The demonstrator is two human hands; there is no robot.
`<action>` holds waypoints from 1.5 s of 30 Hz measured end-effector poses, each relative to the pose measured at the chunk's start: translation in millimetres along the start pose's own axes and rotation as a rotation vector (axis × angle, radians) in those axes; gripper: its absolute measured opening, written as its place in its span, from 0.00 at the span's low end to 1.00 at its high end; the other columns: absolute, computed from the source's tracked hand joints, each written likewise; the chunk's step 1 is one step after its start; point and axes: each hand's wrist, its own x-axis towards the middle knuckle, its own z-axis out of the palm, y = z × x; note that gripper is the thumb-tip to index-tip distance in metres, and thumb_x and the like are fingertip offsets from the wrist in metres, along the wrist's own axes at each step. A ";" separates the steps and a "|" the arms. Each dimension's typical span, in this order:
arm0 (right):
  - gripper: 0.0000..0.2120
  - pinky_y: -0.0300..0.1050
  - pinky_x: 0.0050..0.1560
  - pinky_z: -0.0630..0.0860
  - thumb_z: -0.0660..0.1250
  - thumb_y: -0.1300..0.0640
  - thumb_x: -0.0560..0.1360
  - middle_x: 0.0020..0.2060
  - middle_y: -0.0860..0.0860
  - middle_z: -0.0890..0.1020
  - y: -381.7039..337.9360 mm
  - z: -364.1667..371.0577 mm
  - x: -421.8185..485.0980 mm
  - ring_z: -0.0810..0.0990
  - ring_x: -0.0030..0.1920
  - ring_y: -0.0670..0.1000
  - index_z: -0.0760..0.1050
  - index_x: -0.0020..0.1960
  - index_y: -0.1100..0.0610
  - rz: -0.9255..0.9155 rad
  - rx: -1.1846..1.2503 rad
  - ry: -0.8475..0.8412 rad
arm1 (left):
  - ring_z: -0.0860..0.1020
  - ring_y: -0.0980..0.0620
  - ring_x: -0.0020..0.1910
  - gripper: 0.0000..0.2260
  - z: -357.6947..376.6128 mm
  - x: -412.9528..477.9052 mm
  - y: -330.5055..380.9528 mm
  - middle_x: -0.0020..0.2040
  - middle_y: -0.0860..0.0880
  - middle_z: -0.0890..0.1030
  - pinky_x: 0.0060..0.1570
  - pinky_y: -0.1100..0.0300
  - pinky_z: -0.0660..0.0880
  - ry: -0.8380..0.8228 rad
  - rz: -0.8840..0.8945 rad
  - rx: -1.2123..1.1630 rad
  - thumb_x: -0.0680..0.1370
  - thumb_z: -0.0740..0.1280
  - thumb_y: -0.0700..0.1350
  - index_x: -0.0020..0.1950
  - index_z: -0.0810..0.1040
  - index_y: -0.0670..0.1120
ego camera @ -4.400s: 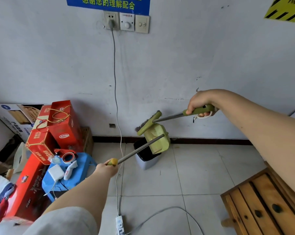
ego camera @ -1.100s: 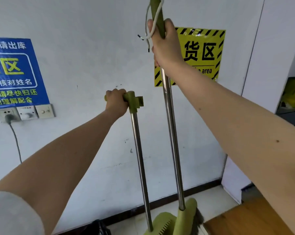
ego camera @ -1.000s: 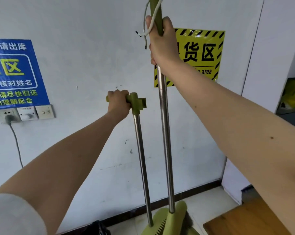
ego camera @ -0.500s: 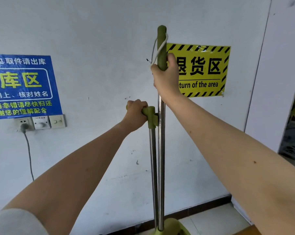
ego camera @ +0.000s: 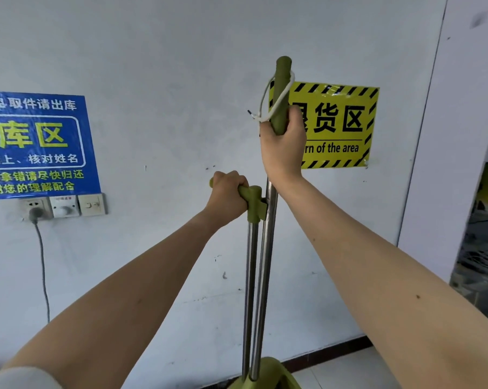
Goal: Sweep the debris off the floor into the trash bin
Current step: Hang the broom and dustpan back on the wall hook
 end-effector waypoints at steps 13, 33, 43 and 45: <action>0.13 0.33 0.26 0.65 0.72 0.58 0.71 0.24 0.42 0.71 -2.2 16.3 -5.2 0.66 0.25 0.41 0.67 0.36 0.56 0.031 0.017 -0.081 | 0.61 0.49 0.51 0.12 0.3 -11.2 -0.6 0.39 0.55 0.70 0.48 0.59 0.63 -0.046 -0.118 0.018 0.70 0.60 0.33 0.49 0.79 0.41; 0.31 0.25 0.35 0.71 0.72 0.50 0.73 0.56 0.52 0.69 33.5 10.4 -1.9 0.71 0.47 0.36 0.65 0.72 0.53 -0.180 -0.193 0.018 | 0.61 0.50 0.50 0.07 23.9 0.7 -22.9 0.43 0.51 0.72 0.49 0.61 0.61 -0.057 -0.121 0.087 0.71 0.63 0.35 0.43 0.78 0.45; 0.23 0.42 0.41 0.77 0.71 0.60 0.75 0.54 0.55 0.74 43.5 25.2 19.7 0.77 0.48 0.46 0.69 0.67 0.59 -0.350 -0.257 -0.178 | 0.66 0.47 0.54 0.08 36.1 -13.0 -72.5 0.43 0.53 0.71 0.47 0.59 0.66 -0.152 -0.192 0.180 0.70 0.64 0.36 0.44 0.79 0.46; 0.14 0.40 0.39 0.75 0.69 0.55 0.77 0.50 0.53 0.75 48.8 33.0 23.3 0.77 0.45 0.49 0.72 0.58 0.60 -0.381 -0.311 -0.166 | 0.66 0.47 0.55 0.09 37.7 -10.2 -82.8 0.44 0.53 0.73 0.50 0.57 0.70 -0.177 -0.221 0.177 0.70 0.63 0.37 0.45 0.79 0.48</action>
